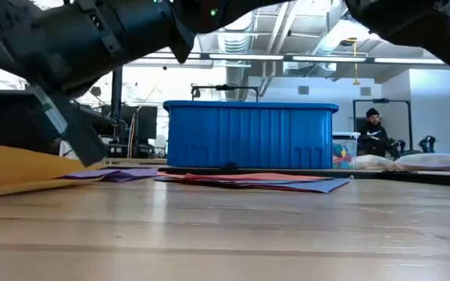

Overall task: Organize paper
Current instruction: Stack the yellow colored paper on top of the other yellow colored papers

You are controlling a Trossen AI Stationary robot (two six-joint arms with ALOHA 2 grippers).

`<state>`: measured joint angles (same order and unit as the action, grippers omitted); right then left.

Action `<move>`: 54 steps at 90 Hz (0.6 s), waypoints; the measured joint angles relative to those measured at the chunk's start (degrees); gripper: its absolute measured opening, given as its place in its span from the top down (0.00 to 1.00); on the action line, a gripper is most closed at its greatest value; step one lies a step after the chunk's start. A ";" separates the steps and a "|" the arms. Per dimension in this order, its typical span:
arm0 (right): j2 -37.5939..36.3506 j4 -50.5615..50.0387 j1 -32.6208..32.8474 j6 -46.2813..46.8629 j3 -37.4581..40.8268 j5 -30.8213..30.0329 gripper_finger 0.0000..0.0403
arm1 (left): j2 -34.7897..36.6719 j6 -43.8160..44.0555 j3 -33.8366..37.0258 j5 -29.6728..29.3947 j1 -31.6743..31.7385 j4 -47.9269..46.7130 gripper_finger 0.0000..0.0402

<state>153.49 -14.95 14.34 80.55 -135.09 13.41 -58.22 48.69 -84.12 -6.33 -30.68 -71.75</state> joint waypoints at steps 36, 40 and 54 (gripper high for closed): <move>-0.57 -9.74 0.94 -1.51 0.09 -2.81 0.29 | 0.00 0.04 0.00 -0.06 0.00 -2.51 1.00; -0.57 -9.80 0.71 -1.52 0.09 -3.33 0.29 | -0.02 0.00 0.00 -0.11 0.00 -2.64 1.00; -0.54 -9.74 -0.94 -1.09 0.15 -6.31 0.29 | 0.00 0.00 0.00 -0.15 0.00 -2.60 1.00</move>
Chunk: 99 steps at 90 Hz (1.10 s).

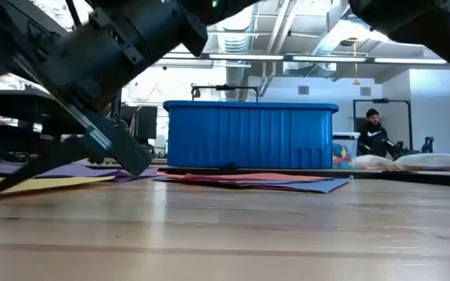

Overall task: Organize paper
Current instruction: Stack the yellow colored paper on top of the other yellow colored papers, then prepare the orange colored paper

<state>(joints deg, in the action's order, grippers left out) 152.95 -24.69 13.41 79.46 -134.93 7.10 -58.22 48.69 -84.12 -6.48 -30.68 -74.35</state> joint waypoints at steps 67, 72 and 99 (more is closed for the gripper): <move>-2.73 -1.30 -0.17 -11.26 1.09 -1.09 0.29 | 0.00 -1.00 0.00 -0.01 0.00 0.04 1.00; -4.48 -1.98 -0.17 -12.26 1.07 -1.08 0.29 | 0.00 -1.07 0.00 0.00 0.00 0.04 1.00; -18.31 -25.63 -2.66 -23.07 0.98 -11.06 0.29 | -0.02 -3.39 0.00 -2.93 0.00 0.09 1.00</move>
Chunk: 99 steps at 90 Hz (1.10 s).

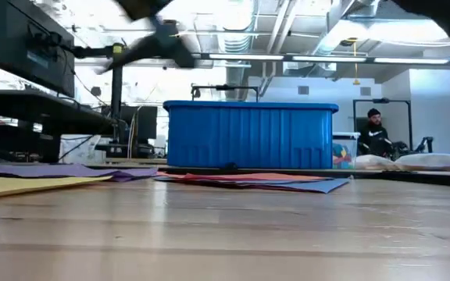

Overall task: Organize paper
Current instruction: Prepare the orange colored paper

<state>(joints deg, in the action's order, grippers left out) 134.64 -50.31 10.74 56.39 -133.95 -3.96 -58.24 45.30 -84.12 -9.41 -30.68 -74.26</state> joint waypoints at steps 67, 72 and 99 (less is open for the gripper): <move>-1.45 -12.71 -12.54 -43.61 7.00 -2.04 0.29 | -2.29 -2.04 0.00 -7.25 9.79 -4.07 1.00; -0.49 -11.68 -12.17 -45.70 8.02 -1.95 0.29 | -1.93 -0.78 0.00 -8.68 9.68 -4.35 1.00; 4.40 -16.05 -12.13 -45.47 8.72 -1.12 0.29 | -1.62 0.06 0.00 -10.19 9.68 -4.86 1.00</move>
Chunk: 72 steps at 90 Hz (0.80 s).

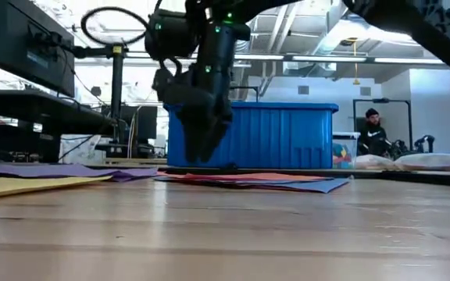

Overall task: Organize paper
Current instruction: Prepare the orange colored paper

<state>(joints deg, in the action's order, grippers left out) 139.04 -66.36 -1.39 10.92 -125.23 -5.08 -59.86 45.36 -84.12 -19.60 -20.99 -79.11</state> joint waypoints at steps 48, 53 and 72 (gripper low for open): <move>3.69 9.57 -0.59 3.01 -0.06 -0.01 0.30 | 0.21 -5.09 0.00 -0.11 -0.02 -0.48 1.00; 4.21 7.74 -0.84 4.72 -0.07 -0.87 0.32 | 0.26 -5.23 0.00 -0.11 -0.02 -1.19 1.00; 4.48 5.13 -1.44 5.41 -0.19 -1.21 0.67 | 0.28 -6.82 0.00 -0.12 -0.02 -2.17 1.00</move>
<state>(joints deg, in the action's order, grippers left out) 143.52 -61.23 -2.83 16.33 -125.42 -6.29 -59.57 38.53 -84.12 -19.71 -21.02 -81.28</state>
